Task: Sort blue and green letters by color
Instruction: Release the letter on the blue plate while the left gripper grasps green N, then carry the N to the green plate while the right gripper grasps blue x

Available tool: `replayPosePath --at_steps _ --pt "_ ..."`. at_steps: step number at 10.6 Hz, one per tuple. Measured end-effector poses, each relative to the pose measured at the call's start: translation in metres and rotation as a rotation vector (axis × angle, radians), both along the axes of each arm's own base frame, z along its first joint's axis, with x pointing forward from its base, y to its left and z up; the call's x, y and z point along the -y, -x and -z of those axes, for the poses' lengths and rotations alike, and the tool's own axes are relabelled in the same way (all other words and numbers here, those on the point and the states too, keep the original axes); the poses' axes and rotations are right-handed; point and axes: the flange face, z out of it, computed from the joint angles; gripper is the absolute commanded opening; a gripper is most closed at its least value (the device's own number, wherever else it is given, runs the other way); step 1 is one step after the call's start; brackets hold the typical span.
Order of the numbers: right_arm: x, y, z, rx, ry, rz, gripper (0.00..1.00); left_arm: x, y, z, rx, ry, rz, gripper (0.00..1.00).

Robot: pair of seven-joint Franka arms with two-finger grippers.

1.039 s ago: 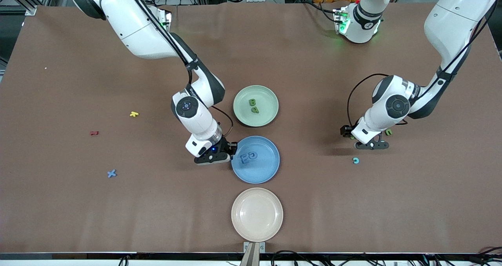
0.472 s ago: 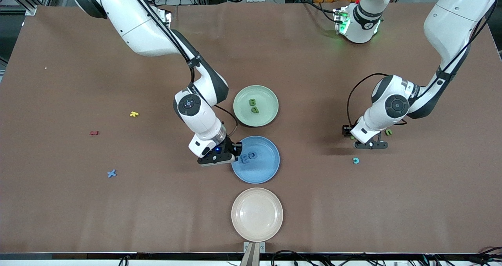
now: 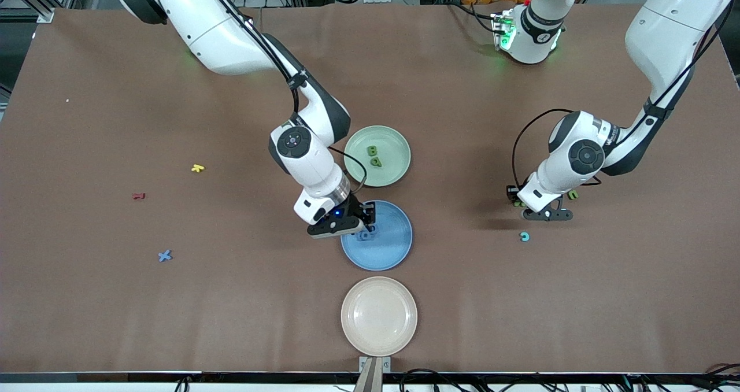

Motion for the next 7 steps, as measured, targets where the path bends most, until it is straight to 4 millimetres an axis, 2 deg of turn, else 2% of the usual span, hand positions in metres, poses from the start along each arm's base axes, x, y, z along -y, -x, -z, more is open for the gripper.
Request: replayPosePath --at_steps 4,5,7 --pt "-0.003 0.003 0.003 -0.013 0.002 0.009 1.0 0.006 -0.015 -0.016 0.036 0.005 0.004 0.0" --pt "0.002 0.0 0.005 -0.016 0.01 0.015 1.0 0.018 -0.018 -0.021 0.046 0.006 0.011 0.0" --pt "0.021 -0.009 0.012 -0.037 0.034 0.041 1.0 0.057 -0.018 -0.031 0.066 0.01 0.003 0.0"
